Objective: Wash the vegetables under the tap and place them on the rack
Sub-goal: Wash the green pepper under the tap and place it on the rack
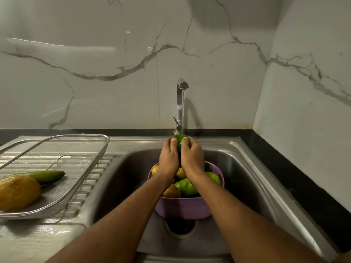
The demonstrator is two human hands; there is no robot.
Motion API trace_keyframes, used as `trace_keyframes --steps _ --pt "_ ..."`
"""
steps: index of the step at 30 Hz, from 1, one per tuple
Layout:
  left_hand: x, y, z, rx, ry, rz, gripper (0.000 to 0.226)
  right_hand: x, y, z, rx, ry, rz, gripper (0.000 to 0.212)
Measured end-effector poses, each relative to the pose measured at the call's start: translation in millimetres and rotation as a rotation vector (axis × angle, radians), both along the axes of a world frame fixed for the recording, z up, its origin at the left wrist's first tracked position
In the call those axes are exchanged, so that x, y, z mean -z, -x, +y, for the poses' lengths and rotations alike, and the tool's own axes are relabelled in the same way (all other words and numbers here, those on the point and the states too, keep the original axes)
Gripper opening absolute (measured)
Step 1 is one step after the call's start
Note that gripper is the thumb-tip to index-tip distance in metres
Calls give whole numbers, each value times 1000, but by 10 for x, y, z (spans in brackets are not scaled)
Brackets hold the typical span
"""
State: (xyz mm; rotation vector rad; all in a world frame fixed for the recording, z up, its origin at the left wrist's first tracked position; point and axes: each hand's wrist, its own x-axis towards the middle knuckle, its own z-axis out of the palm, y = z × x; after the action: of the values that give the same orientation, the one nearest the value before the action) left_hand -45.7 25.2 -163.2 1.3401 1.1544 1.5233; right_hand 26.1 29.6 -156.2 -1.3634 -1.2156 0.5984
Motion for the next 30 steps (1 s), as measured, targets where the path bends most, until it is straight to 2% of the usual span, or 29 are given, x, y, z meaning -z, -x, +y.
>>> trace_keyframes --steps 3,7,10,11,13,16,20,22,25,28,30 --pt "59 40 11 10 -118 120 21 -60 -7 23 -80 98 285 41" --pt "128 90 36 18 -151 286 44 -77 -59 65 -157 354 529 45" --pt "171 118 44 35 -156 347 49 -64 -104 101 -216 437 716 56" --pt "193 119 49 40 -156 337 47 -51 -103 100 -212 443 682 54" --pt "192 102 45 37 -139 263 39 -18 -94 86 -186 368 457 45" --pt "136 67 59 5 -11 41 33 8 -52 7 -201 172 122 46" --pt "93 77 66 31 322 -210 43 46 -48 6 -286 138 -68 54" --pt "65 83 58 46 397 -271 45 48 -56 6 -293 86 -126 53" --pt "29 76 32 18 267 -154 43 28 -50 16 -253 24 -50 49" --pt "-6 65 -40 -13 17 73 36 -38 -20 30 -175 24 212 41" --pt "-1 47 -71 -33 -106 203 34 -95 -21 57 -129 148 390 42"
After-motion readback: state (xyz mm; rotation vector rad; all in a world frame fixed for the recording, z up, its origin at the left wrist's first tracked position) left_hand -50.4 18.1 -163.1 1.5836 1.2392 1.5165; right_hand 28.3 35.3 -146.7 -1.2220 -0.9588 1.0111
